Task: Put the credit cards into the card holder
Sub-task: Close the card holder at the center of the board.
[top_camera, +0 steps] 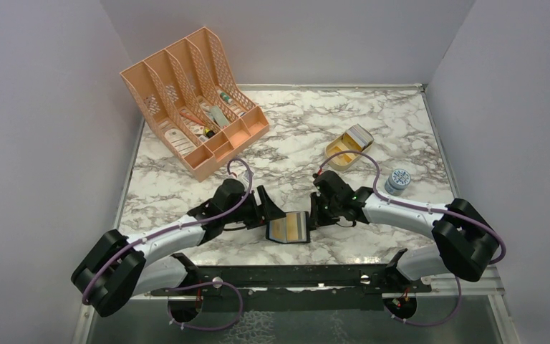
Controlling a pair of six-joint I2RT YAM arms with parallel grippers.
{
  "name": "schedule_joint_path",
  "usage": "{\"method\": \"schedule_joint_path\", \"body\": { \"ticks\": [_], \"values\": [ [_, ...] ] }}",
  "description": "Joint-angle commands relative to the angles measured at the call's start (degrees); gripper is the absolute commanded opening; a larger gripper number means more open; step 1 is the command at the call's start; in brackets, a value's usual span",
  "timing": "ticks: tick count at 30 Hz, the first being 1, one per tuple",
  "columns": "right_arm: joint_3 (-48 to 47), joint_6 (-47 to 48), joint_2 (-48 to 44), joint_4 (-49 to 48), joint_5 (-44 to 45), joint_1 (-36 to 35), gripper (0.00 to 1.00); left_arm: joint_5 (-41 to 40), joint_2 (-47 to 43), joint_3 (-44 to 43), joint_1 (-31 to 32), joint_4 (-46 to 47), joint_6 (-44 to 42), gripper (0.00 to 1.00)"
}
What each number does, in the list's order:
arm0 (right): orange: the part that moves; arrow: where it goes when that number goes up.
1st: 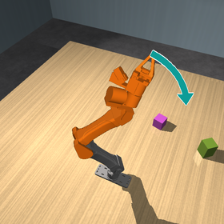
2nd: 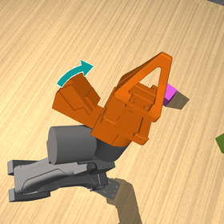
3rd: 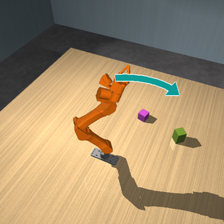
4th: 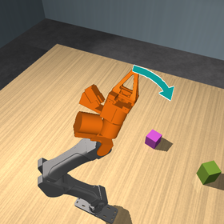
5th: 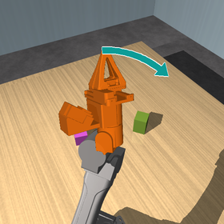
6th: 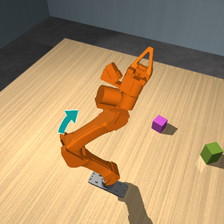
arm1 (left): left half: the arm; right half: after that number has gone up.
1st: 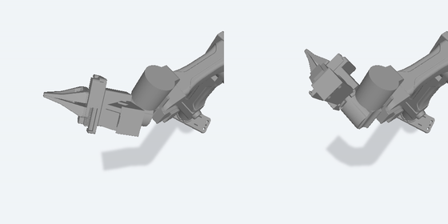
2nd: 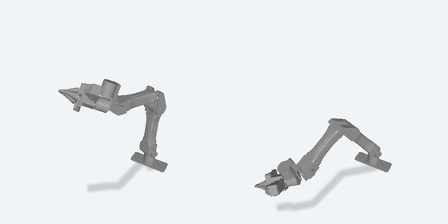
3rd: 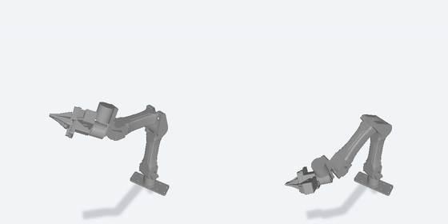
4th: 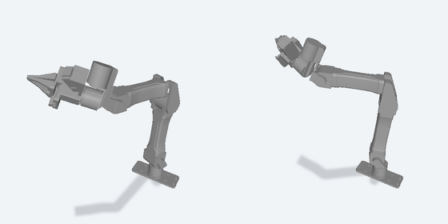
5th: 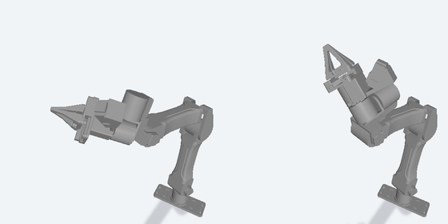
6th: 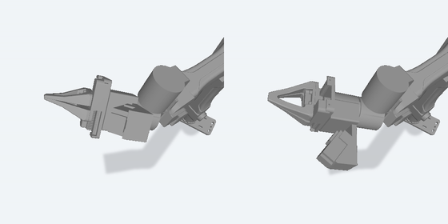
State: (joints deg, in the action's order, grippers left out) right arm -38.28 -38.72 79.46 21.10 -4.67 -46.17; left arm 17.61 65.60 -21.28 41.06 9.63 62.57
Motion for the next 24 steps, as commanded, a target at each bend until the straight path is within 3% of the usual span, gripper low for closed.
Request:
{"method": "schedule_joint_path", "body": {
  "ticks": [1, 6, 14, 24],
  "values": [
    [0.43, -0.26, 0.1, -2.73, -1.4, -0.41, 0.09, 4.13, -2.19, -0.72, 0.24, 5.77, 2.8, 0.71],
    [0.19, -0.24, 0.4, -3.14, -1.63, -0.41, 0.09, 4.24, -1.61, -0.71, 1.03, 7.16, 3.23, 0.7],
    [-1.93, -0.36, -1.1, 0.64, 0.55, -0.41, 0.23, 3.24, 3.2, -3.17, 4.78, 9.2, 1.73, 0.56],
    [-0.92, -1.3, -5.19, 3.99, 2.44, -0.41, 0.29, 2.16, 10.16, -6.18, 7.14, 9.53, -0.98, 0.42]
  ]
}}
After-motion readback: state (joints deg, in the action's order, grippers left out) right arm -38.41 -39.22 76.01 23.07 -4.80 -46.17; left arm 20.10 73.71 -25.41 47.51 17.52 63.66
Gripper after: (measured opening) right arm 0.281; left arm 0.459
